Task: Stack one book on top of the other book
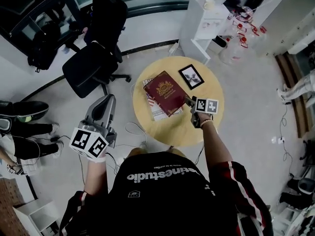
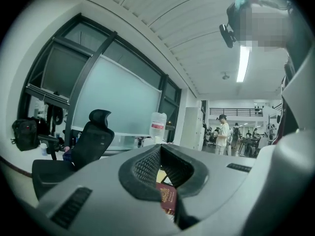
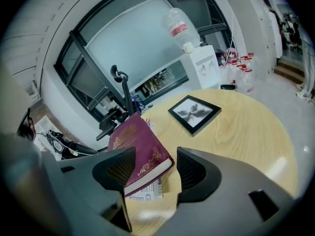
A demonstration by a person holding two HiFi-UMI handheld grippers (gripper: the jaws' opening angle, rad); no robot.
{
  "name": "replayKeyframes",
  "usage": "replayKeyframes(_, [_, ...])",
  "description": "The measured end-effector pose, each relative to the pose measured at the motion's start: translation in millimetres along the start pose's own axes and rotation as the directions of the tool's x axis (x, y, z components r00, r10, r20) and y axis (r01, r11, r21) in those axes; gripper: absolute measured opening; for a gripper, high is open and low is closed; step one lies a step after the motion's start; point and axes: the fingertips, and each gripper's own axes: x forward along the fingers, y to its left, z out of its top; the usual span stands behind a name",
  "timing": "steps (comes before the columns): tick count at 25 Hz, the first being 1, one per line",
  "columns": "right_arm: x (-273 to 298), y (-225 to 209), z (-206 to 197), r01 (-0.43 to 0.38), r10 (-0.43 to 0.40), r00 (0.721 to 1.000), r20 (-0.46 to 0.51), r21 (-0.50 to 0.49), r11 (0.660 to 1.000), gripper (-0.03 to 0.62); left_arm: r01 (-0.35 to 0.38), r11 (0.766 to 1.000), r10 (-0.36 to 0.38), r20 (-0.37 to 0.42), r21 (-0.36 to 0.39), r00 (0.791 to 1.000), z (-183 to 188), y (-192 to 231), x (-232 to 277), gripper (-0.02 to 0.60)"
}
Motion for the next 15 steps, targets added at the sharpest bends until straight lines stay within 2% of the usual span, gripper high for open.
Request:
replayKeyframes(5, [16,1,0,-0.038,0.035,0.998,-0.057,-0.051,0.998,0.267,-0.061,0.998,0.061,-0.001,-0.005,0.998,0,-4,-7,0.015])
replayKeyframes(11, [29,5,-4,-0.066,0.061,0.992,-0.106,-0.043,0.997,0.261,-0.102,0.995,0.102,-0.006,0.006,0.995,-1,-5,-18,0.015])
replayKeyframes(15, [33,5,-8,-0.066,0.063,0.993,-0.102,-0.022,0.998,0.252,-0.122,0.993,0.122,-0.006,0.005,0.993,-6,-4,-27,0.015])
